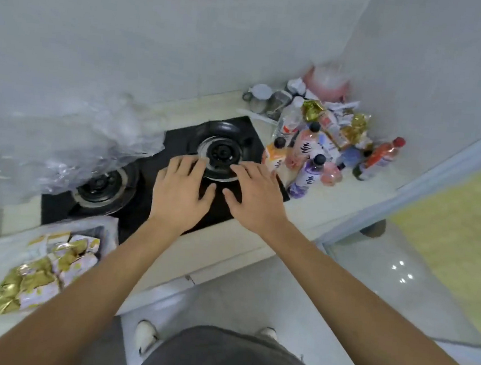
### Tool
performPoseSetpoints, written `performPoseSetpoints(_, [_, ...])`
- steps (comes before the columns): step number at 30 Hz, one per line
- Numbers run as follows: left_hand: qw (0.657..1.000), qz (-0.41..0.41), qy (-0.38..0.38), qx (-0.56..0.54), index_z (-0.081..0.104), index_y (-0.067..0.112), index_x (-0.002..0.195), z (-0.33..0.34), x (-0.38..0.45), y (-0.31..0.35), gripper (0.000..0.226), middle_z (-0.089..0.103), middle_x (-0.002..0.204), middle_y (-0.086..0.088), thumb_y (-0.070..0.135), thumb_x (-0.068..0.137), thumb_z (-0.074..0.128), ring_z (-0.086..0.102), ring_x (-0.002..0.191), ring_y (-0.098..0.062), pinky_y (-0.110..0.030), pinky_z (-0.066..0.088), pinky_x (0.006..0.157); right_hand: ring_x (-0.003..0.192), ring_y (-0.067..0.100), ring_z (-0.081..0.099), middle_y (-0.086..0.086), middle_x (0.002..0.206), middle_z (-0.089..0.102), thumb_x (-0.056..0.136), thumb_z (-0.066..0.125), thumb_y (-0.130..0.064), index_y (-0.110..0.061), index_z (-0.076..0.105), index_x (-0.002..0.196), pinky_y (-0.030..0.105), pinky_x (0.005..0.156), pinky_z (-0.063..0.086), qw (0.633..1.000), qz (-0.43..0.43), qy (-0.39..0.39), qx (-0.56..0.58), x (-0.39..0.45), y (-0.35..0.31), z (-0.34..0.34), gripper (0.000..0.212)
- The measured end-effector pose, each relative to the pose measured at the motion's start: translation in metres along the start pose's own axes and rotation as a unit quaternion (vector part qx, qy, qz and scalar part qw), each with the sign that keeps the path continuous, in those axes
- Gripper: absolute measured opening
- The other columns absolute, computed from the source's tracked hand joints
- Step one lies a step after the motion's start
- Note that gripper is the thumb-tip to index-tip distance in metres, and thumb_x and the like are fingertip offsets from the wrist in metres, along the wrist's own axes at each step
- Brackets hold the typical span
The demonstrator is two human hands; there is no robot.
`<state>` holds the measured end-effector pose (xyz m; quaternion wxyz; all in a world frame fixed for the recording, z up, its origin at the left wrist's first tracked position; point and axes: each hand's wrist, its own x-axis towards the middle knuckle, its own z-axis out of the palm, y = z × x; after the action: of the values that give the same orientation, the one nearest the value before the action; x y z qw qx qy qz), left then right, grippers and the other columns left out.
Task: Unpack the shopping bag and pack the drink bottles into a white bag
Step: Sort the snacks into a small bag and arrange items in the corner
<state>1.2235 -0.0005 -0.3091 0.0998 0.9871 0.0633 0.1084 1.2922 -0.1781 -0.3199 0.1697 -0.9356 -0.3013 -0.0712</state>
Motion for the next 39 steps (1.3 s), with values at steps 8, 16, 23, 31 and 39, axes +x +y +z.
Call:
performPoseSetpoints(8, [0.999, 0.046, 0.014, -0.019, 0.052, 0.017, 0.141, 0.021, 0.081, 0.16, 0.054, 0.055, 0.141, -0.008, 0.044, 0.095, 0.056, 0.047, 0.131, -0.033, -0.053, 0.048, 0.098, 0.123, 0.03, 0.054, 0.005, 0.13, 0.061, 0.091, 0.055, -0.045, -0.017, 0.06, 0.129, 0.047, 0.101, 0.048, 0.999, 0.034, 0.041, -0.008, -0.009, 0.162, -0.083, 0.048])
performPoseSetpoints(16, [0.998, 0.061, 0.012, -0.005, 0.047, 0.018, 0.146, 0.055, 0.178, 0.223, 0.058, 0.052, 0.14, -0.007, 0.045, 0.095, 0.054, 0.046, 0.129, -0.031, -0.05, 0.049, 0.092, 0.123, 0.034, 0.055, 0.01, 0.132, 0.063, 0.089, 0.058, -0.042, -0.012, 0.063, 0.131, 0.05, 0.099, 0.05, 0.995, 0.066, 0.068, -0.008, 0.047, 0.278, -0.1, 0.052])
performPoseSetpoints(23, [0.997, 0.06, -0.021, -0.036, 0.05, 0.011, 0.138, 0.106, 0.282, 0.247, 0.058, 0.055, 0.132, -0.016, 0.045, 0.091, 0.049, 0.049, 0.121, -0.037, -0.051, 0.051, 0.09, 0.124, 0.036, 0.055, 0.012, 0.132, 0.062, 0.089, 0.062, -0.041, -0.011, 0.059, 0.133, 0.049, 0.097, 0.05, 0.995, 0.091, 0.015, -0.03, 0.116, 0.371, -0.095, 0.053])
performPoseSetpoints(31, [0.994, 0.057, -0.078, -0.054, 0.045, 0.015, 0.141, 0.148, 0.367, 0.278, 0.054, 0.05, 0.139, -0.009, 0.034, 0.092, 0.059, 0.046, 0.127, -0.032, -0.049, 0.048, 0.096, 0.129, 0.032, 0.047, 0.011, 0.141, 0.054, 0.092, 0.062, -0.035, -0.014, 0.051, 0.137, 0.049, 0.102, 0.048, 0.989, 0.109, -0.1, -0.027, 0.193, 0.466, -0.086, 0.05])
performPoseSetpoints(39, [0.983, -0.024, -0.183, 0.018, 0.041, 0.012, 0.142, 0.21, 0.431, 0.279, 0.06, 0.046, 0.139, -0.012, 0.035, 0.09, 0.062, 0.046, 0.129, -0.034, -0.051, 0.052, 0.095, 0.137, 0.036, 0.043, 0.011, 0.154, 0.045, 0.09, 0.067, -0.026, -0.015, 0.045, 0.146, 0.047, 0.102, 0.047, 0.977, 0.074, -0.2, -0.028, 0.238, 0.542, -0.043, 0.061])
